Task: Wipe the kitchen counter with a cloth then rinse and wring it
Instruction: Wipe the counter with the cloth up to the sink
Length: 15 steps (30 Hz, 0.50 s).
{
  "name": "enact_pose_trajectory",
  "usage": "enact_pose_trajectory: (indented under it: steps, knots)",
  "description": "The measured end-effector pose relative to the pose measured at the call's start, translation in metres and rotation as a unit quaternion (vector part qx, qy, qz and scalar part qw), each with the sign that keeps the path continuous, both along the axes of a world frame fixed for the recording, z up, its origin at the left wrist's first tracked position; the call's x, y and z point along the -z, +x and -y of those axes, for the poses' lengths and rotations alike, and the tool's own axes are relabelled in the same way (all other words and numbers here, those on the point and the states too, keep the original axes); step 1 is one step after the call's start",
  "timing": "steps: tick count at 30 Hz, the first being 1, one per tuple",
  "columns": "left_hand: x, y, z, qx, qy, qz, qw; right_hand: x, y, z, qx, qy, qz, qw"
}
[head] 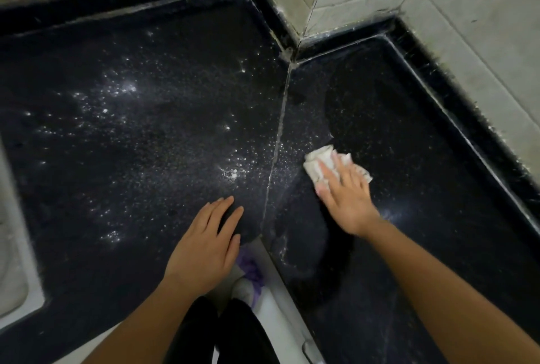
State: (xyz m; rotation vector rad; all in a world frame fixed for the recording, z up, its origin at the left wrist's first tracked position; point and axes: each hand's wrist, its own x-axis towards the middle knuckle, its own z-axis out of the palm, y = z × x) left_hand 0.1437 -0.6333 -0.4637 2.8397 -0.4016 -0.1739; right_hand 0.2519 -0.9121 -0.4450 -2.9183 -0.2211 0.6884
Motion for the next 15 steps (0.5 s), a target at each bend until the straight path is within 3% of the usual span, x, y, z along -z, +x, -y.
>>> enact_pose_trajectory:
  steps: [10, 12, 15]
  knots:
    - [0.001, 0.002, -0.001, 0.003, 0.005, -0.009, 1.000, -0.002, 0.131, -0.013, 0.215, 0.017, -0.003, 0.977]
    - [0.001, 0.002, -0.001, 0.003, 0.005, -0.010, 1.000, -0.003, 0.133, -0.018, 0.218, 0.019, -0.002, 0.976]
    - [0.000, 0.002, -0.001, 0.001, 0.007, -0.007, 1.000, -0.003, 0.111, -0.026, 0.139, 0.004, 0.001, 0.990]
